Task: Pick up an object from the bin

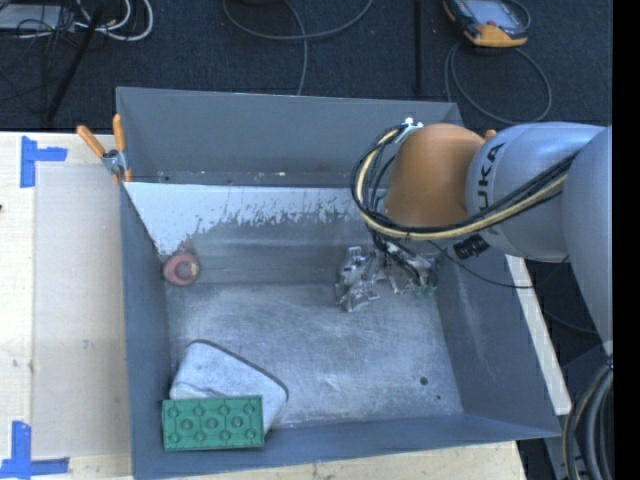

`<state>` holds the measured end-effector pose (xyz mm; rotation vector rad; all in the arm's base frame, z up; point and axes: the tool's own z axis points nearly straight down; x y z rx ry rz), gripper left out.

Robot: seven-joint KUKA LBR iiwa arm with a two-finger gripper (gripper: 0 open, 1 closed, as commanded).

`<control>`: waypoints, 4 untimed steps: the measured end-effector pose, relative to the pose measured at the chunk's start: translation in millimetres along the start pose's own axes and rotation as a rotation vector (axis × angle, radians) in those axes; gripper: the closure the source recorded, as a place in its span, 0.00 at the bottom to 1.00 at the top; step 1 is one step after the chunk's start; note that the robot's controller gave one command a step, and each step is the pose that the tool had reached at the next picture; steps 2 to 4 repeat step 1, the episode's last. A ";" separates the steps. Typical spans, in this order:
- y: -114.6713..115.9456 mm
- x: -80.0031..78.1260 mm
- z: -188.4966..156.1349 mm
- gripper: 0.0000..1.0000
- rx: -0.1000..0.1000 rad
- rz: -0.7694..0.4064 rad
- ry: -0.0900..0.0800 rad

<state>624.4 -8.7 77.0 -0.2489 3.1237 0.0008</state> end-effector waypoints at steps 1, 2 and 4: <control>23.9 12.5 -141.3 1.00 0.001 -0.036 -0.001; 23.9 12.5 -141.3 1.00 0.001 -0.036 -0.001; 23.9 12.5 -141.3 1.00 0.001 -0.036 -0.001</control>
Offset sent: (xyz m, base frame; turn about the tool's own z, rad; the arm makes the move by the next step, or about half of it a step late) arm -0.0189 0.0210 0.1363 -0.0388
